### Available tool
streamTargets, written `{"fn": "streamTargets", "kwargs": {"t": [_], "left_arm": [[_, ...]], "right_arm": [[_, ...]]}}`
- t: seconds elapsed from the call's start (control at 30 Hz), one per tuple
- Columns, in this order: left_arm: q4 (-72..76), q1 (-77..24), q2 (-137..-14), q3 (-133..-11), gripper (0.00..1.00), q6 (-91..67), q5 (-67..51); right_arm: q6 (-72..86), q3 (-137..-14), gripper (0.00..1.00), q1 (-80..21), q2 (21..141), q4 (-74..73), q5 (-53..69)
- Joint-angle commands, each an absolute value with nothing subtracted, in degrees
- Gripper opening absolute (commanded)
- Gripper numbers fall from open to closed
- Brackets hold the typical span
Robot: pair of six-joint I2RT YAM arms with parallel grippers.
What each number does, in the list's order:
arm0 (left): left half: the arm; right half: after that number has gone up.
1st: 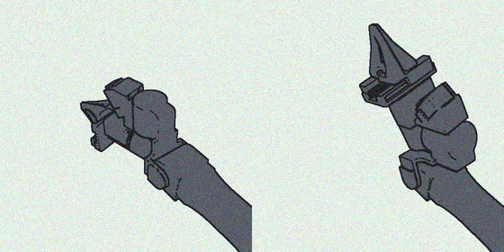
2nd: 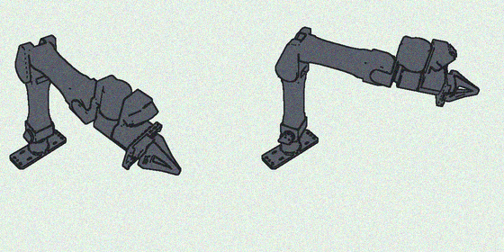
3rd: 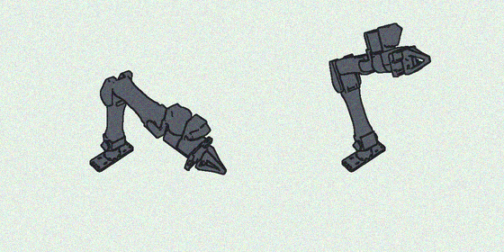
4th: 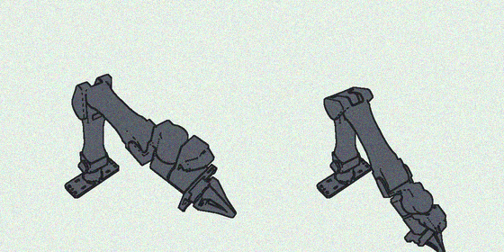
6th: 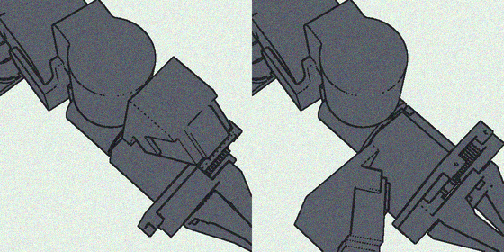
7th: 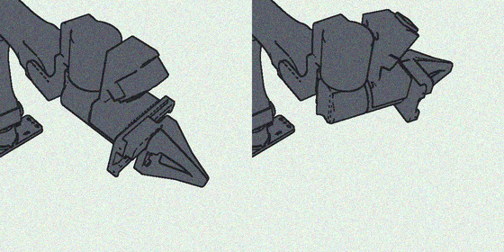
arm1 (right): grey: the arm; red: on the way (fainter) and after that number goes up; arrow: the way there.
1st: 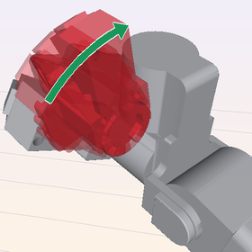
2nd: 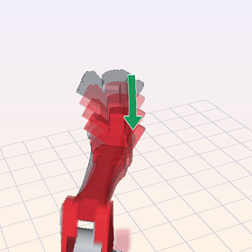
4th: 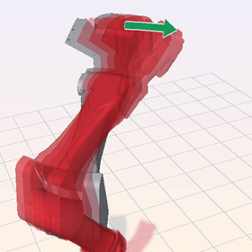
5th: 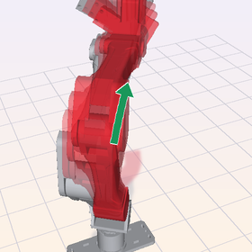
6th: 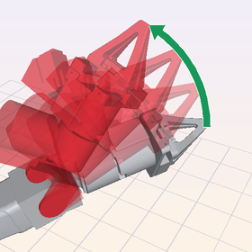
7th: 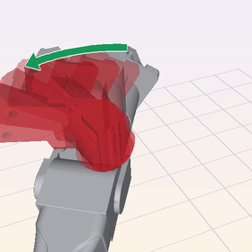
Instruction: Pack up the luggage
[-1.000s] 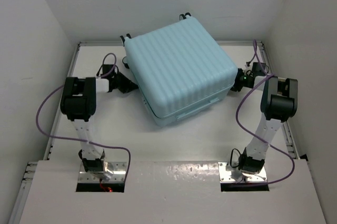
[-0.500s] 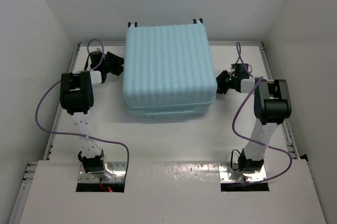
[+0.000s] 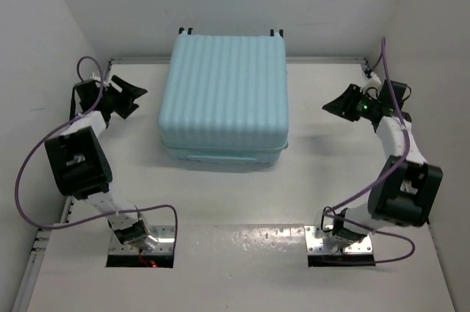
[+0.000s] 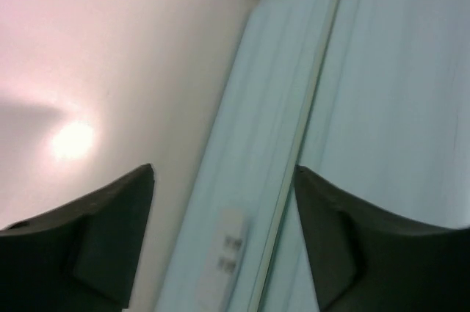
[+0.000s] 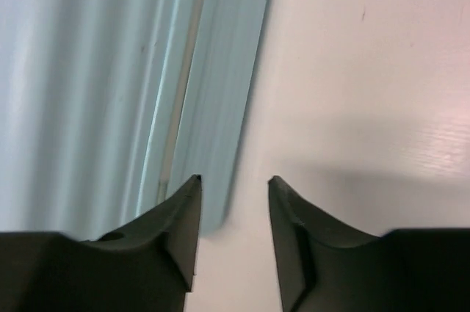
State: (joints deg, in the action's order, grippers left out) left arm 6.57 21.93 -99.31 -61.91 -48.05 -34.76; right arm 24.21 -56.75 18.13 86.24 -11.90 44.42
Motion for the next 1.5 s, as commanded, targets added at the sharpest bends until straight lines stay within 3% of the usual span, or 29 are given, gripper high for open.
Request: {"fn": "streamTargets", "kwargs": {"t": [0.0, 0.17, 0.27, 0.37, 0.5, 0.73, 0.87, 1.03, 1.23, 1.47], "left_arm": [[-4.5, 22.1, -90.3, -59.2, 0.82, -31.2, -37.5], [-10.6, 20.4, -76.8, -51.1, 0.92, -20.2, -32.7], [-10.6, 20.9, -73.7, -45.1, 0.81, -22.0, -33.9], [-10.6, 20.9, -73.7, -40.7, 0.74, -26.0, -37.7], [-9.0, 20.9, -73.7, -37.3, 0.74, -28.1, -37.7], [-9.0, 20.9, -74.9, -36.7, 0.74, -27.6, -38.2], [-9.6, 20.9, -76.3, -36.7, 0.77, -27.1, -38.2], [-11.8, 19.9, -77.0, -36.8, 0.76, -27.1, -38.2], [-11.8, 19.9, -75.4, -34.2, 0.76, -27.7, -38.2], [-11.2, 19.9, -77.0, -34.8, 0.76, -27.7, -37.7]], "right_arm": [[1.0, -51.4, 0.43, 17.5, 80.1, -21.6, 51.8], [-9.1, -38.2, 0.58, 14.8, 69.8, -16.6, 50.9], [-9.2, -33.3, 0.60, 14.0, 67.9, -11.9, 49.1], [-12.2, -30.3, 0.39, 13.4, 65.1, -10.2, 49.6], [-20.3, -27.8, 0.31, 12.3, 64.3, -5.3, 52.5], [-36.0, -33.9, 0.46, 9.4, 71.3, -16.3, 66.8], [-37.4, -30.7, 0.51, 6.8, 71.5, -9.9, 66.4], [-33.8, -27.9, 0.51, 4.7, 72.2, 4.5, 63.1], [-27.2, -25.5, 0.44, 2.5, 75.1, 19.9, 59.5], [-27.0, -28.9, 0.41, 0.7, 77.0, 18.4, 62.8]]}}
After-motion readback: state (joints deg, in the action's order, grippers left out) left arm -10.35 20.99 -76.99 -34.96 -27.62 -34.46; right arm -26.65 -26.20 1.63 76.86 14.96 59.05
